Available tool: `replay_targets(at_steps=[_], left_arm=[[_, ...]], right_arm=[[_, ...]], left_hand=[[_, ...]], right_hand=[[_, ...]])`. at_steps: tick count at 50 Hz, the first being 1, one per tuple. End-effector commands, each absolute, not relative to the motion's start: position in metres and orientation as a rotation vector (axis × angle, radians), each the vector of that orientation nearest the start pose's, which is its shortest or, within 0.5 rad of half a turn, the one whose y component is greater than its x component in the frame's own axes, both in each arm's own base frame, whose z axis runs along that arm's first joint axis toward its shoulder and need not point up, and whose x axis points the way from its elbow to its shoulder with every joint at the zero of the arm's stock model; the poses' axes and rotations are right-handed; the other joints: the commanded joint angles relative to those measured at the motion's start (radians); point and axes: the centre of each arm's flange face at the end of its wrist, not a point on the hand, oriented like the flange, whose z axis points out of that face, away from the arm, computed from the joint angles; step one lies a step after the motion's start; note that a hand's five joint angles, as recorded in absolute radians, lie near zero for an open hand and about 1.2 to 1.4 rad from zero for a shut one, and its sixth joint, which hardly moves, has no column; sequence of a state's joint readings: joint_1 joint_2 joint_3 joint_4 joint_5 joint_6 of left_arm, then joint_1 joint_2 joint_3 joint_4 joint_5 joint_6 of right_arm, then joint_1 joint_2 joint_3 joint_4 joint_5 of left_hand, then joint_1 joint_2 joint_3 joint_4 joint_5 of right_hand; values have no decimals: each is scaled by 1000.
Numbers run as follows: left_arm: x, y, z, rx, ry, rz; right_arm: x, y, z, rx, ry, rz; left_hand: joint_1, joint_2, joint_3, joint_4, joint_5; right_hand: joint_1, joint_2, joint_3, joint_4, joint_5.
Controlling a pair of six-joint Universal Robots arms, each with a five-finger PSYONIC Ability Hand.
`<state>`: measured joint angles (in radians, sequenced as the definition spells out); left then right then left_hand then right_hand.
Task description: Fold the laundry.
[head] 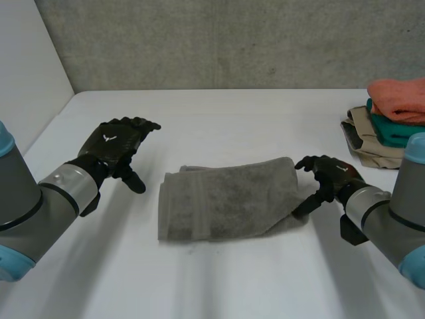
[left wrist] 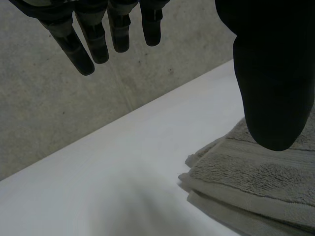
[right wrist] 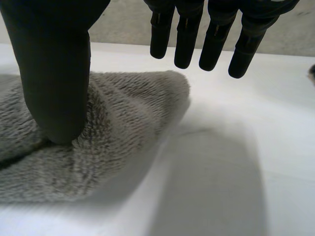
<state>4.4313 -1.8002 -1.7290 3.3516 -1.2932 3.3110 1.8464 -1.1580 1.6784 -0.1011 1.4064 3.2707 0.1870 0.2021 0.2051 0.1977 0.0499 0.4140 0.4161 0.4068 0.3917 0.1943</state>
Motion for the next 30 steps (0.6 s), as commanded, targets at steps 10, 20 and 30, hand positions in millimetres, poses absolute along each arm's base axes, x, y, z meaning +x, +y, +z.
replay_targets(at_steps=[10,20,30], left_arm=[[-243,-268,218,883,2469,-2217],[-249,-266,228,912,2434,-2262],[-253,-270,239,898,2382,-2308]], right_arm=[[233,-270,134,-362,2426,-1407],[187,-302,148,-585,2520,-1690],[191,-304,153,-942,2516,-1818]], left_hand=[[-12,-28,-31,-23,-50],[-12,-28,-31,-23,-50],[-12,-28,-31,-23,-50]], right_hand=[[982,980,989,1004,1027],[982,980,989,1005,1027],[982,980,989,1005,1027]])
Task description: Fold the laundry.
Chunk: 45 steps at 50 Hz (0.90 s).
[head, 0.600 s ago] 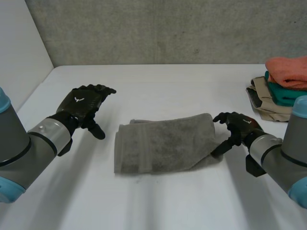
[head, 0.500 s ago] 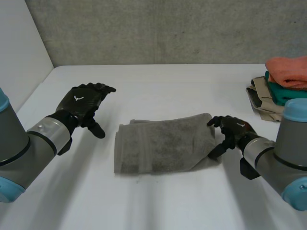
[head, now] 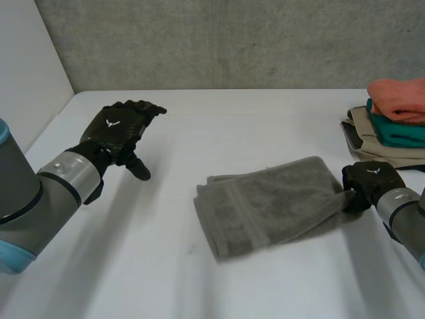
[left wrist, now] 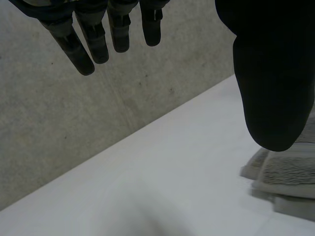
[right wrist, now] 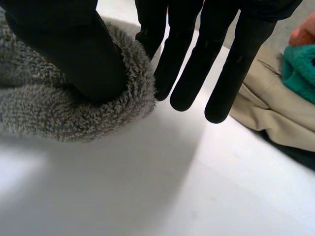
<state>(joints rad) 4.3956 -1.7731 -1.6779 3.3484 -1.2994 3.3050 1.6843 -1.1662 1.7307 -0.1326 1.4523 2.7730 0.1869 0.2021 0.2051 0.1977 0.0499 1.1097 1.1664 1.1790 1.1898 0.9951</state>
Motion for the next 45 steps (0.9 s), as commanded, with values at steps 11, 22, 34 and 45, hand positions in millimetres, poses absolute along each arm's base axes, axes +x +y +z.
replay_targets(at_steps=[11,22,34,45], left_arm=[[-250,-272,262,792,2319,-2331],[-268,-259,278,771,2274,-2366],[-314,-239,305,730,2262,-2418],[-384,-185,258,805,2593,-2144]], right_arm=[[299,-217,195,-1334,1755,-2055],[327,-183,149,-1612,1627,-1847],[289,-234,240,-772,1913,-1586],[288,-270,206,-894,2165,-1269]], left_hand=[[-12,-28,-31,-23,-50],[-12,-28,-31,-23,-50],[-12,-28,-31,-23,-50],[-12,-28,-31,-23,-50]], right_hand=[[287,230,217,207,227],[-887,-944,-956,-967,-947],[-935,-992,-1005,-1015,-995],[-935,-992,-1005,-1015,-995]])
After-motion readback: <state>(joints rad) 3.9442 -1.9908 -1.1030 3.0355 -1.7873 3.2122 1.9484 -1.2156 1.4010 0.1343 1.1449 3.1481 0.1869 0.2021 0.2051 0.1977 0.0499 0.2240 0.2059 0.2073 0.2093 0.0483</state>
